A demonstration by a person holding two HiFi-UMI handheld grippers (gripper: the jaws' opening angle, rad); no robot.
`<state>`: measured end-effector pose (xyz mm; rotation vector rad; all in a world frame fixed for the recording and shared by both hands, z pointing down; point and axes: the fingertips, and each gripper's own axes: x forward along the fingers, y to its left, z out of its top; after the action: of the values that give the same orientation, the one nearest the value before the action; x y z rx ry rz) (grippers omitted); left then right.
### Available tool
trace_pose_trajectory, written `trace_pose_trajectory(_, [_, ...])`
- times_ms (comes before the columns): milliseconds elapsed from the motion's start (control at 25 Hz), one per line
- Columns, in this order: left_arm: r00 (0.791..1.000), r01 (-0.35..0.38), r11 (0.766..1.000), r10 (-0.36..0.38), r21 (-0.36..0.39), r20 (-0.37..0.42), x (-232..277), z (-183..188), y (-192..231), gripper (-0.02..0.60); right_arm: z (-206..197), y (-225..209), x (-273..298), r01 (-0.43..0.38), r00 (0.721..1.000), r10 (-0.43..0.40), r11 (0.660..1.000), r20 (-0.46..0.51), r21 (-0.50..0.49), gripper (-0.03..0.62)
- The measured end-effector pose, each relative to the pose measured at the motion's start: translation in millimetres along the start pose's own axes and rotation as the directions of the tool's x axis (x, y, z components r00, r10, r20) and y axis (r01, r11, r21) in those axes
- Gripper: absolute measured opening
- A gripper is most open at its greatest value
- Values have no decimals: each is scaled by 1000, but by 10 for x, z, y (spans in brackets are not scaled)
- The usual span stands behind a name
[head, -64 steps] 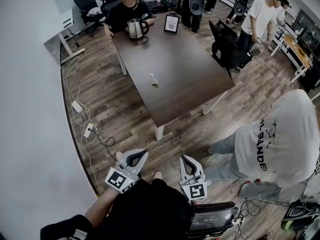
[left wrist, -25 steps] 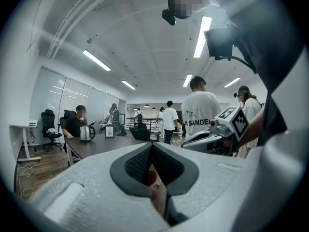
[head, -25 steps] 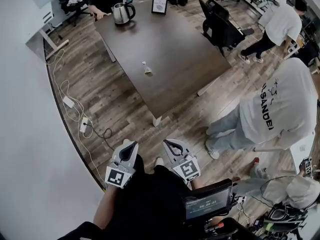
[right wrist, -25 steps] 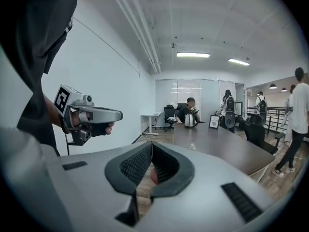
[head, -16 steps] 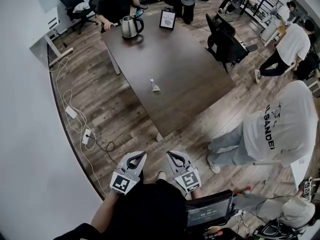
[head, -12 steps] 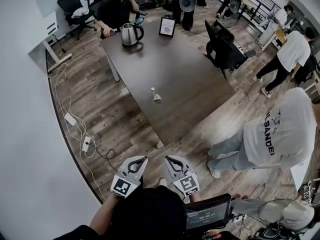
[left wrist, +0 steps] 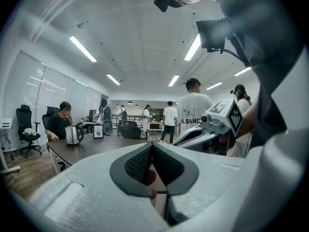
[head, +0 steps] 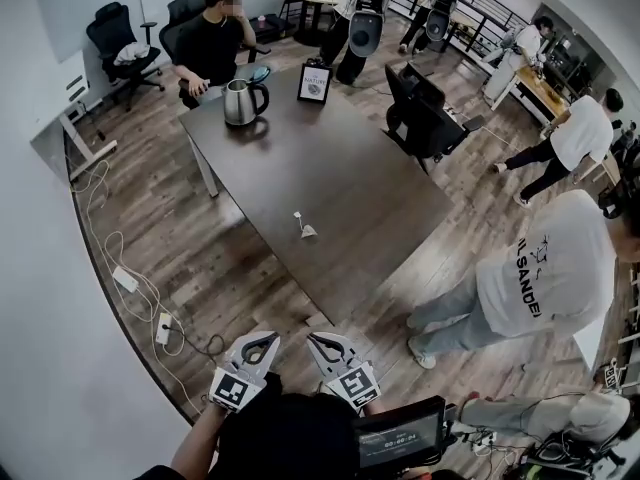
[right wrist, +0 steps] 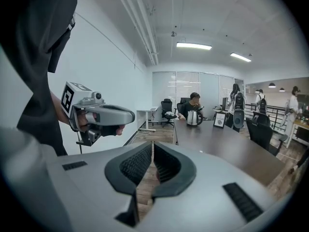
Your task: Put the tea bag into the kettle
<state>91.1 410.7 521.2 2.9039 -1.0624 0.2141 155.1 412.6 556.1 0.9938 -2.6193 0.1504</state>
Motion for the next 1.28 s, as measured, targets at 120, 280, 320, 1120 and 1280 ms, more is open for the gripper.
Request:
trace_pose_trajectory(120, [1000,24,1000,-24,11,-7,-81,-28,168,3,96,45,167,21,1000,-21,1000,0,7,6])
trace_pose_trajectory(280, [999,49,999,-49,13,2,-128,-116,377,3,112,68,392,39,999,-39,999,-8,6,6])
trace_pose_trajectory(320, [999,49,999,-49,3,9,-164,-138,436,3,119,94,459,41,999,-41,999,-8,10,6])
trace_pose_trajectory(1120, [992,121,992,-122,-40,-23,-298,-300,985,3,201,78,963,89,996,-87,994,-35,57,6])
trace_pose_trajectory(1280, [991,119,993,-120,-5,-54,-54,-242,1052,5,189,-176,1116,71,997,-70,994,-20,85,6])
